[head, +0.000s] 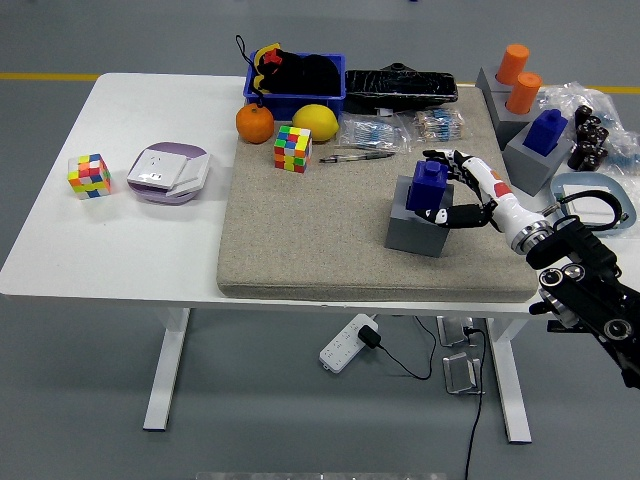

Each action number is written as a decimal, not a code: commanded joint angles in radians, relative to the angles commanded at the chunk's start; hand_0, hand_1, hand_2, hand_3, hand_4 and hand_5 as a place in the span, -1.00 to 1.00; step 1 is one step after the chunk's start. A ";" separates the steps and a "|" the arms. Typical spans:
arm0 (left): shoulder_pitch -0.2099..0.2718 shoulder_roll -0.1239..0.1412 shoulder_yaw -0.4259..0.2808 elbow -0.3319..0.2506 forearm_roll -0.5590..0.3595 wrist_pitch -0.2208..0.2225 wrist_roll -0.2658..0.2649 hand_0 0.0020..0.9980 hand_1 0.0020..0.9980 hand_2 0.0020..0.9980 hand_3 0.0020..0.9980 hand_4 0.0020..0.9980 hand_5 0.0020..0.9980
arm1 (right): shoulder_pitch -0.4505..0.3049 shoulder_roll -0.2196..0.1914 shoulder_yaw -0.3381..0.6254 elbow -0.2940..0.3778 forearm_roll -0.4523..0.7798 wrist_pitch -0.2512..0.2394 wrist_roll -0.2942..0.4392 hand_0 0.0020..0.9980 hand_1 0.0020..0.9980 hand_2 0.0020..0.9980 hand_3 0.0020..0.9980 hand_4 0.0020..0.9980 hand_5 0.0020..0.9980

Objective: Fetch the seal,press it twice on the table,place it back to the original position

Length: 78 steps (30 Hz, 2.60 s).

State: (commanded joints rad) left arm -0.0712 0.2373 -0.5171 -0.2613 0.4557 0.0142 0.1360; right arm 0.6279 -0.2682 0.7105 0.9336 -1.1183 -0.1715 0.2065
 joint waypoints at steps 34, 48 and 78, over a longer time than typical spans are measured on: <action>0.006 0.003 -0.014 0.000 0.008 0.000 -0.001 0.44 0.39 0.37 0.44 0.29 -0.53 | -0.092 -0.096 0.201 0.063 -0.069 0.060 -0.049 1.00 1.00 1.00 1.00 1.00 0.12; 0.010 0.007 -0.017 0.000 0.014 0.000 0.000 0.44 0.39 0.37 0.44 0.29 -0.53 | -0.212 -0.150 0.411 0.107 -0.066 0.071 -0.068 1.00 0.94 0.91 0.96 1.00 0.01; 0.010 0.003 -0.028 0.001 0.017 0.003 0.000 0.44 0.39 0.37 0.44 0.29 -0.53 | -0.325 -0.140 0.643 0.216 -0.099 0.067 -0.132 0.83 0.71 0.66 0.63 0.86 -0.38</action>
State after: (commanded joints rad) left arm -0.0614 0.2401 -0.5454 -0.2601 0.4730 0.0176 0.1356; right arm 0.3030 -0.4082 1.3539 1.1492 -1.2170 -0.1041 0.0745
